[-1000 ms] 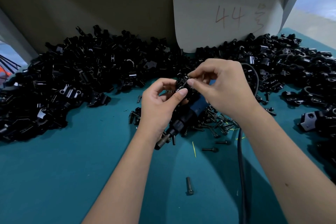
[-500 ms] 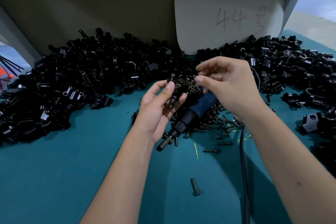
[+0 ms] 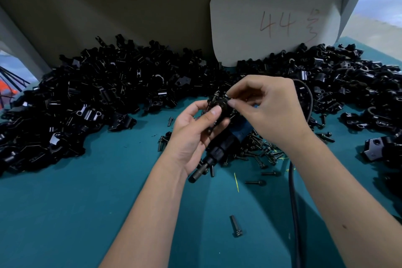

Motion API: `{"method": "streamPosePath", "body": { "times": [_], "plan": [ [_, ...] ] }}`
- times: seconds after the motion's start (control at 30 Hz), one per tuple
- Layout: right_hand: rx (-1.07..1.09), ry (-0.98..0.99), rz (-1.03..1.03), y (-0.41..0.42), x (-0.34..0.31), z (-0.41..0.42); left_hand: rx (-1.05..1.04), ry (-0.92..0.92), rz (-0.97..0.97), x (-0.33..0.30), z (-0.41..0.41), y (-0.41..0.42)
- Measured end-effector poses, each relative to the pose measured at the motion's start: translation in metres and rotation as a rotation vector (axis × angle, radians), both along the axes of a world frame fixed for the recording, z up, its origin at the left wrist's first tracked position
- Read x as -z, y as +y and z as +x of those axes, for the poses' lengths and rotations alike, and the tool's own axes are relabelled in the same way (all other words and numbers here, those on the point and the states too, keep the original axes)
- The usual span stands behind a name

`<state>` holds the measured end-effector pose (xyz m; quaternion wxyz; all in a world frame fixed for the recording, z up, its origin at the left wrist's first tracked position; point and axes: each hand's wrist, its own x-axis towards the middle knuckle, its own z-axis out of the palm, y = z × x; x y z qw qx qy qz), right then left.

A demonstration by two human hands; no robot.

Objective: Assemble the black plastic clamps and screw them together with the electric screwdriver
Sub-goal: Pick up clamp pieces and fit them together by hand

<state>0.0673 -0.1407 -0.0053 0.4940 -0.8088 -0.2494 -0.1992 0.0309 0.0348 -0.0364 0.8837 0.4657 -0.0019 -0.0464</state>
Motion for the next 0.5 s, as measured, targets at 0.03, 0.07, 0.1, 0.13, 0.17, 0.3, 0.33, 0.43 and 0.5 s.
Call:
{"method": "streamPosePath", "body": {
  "times": [0.03,0.07,0.1,0.13,0.17,0.3,0.33,0.43,0.5],
  "plan": [
    [-0.004,-0.014,-0.011,0.001,0.000,-0.001,-0.003,-0.002,0.006,0.000,0.000,0.000],
    [-0.014,-0.006,0.000,0.002,0.001,-0.001,-0.008,-0.002,0.015,0.000,0.000,-0.001],
    [-0.031,0.027,0.029,0.002,0.001,0.000,-0.012,-0.001,0.022,-0.001,0.000,-0.001],
    [-0.061,0.082,0.078,0.002,0.002,0.001,-0.012,-0.001,0.025,-0.001,-0.001,-0.001],
    [-0.101,0.154,0.152,0.002,0.002,0.001,-0.008,0.001,0.022,0.000,-0.001,-0.002],
    [-0.205,0.427,0.432,0.007,0.003,-0.002,0.023,0.004,-0.044,-0.001,-0.002,-0.002],
    [-0.224,0.483,0.464,0.009,0.003,-0.004,0.023,0.000,-0.061,-0.001,-0.002,-0.002],
    [-0.212,0.558,0.548,0.019,0.003,-0.009,0.015,-0.003,-0.114,-0.004,-0.002,-0.001],
    [-0.148,0.569,0.617,0.028,0.001,-0.013,0.017,0.010,-0.174,-0.006,-0.002,-0.005]
  ]
}}
